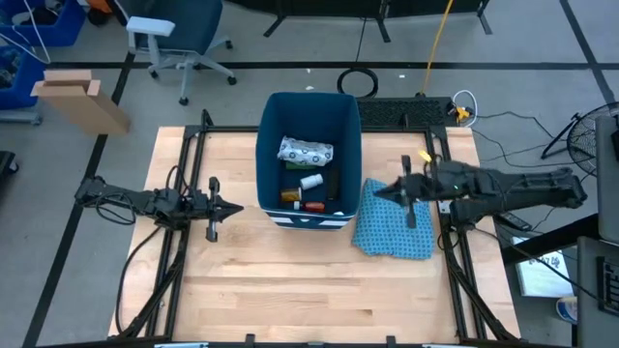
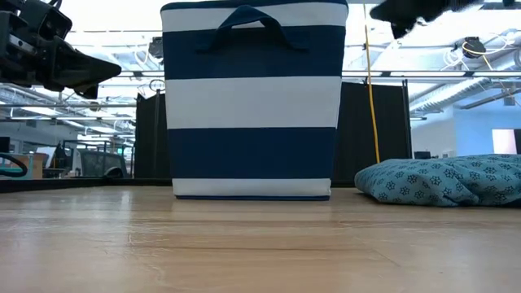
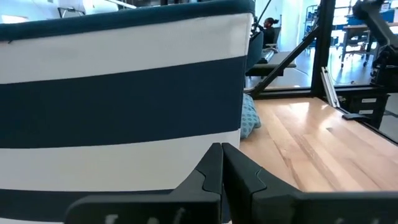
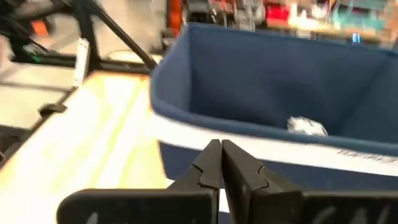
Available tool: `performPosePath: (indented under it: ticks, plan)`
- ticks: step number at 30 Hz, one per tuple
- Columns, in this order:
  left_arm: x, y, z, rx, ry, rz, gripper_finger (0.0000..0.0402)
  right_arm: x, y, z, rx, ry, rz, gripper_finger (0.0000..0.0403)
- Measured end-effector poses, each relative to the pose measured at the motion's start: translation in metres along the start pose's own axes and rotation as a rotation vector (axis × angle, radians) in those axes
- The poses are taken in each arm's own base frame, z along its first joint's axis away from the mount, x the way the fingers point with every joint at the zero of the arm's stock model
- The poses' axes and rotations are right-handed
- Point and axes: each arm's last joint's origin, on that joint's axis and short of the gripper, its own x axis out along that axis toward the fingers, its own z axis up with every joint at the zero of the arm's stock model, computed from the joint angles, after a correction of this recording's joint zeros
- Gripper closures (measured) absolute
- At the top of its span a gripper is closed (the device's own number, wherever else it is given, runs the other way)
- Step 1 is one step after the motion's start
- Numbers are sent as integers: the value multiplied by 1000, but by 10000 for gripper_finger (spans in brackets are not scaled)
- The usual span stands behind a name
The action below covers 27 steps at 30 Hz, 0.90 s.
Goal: Pick & place medical supplies in basket/bin
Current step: Return to Home Position
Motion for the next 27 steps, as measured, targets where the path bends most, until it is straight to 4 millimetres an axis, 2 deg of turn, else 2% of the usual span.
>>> performPosePath:
  ticks: [6, 9, 12, 19, 27]
  plan:
    - [0, 0, 0, -2, -1, -3, 400, -11, 4, -52, -14, -149, 72, 402]
    - [0, 0, 0, -5, -2, -3, 399, -13, 7, -72, -3, -152, 155, 402]
    - [0, 0, 0, 3, -2, -2, 399, -13, 8, -87, 19, -192, 155, 402]
    - [0, -1, 1, 23, -16, -43, 400, -17, 10, -113, 7, -308, 144, 403]
    - [0, -1, 0, 26, -2, -47, 400, -21, 9, -128, 24, -351, 124, 403]
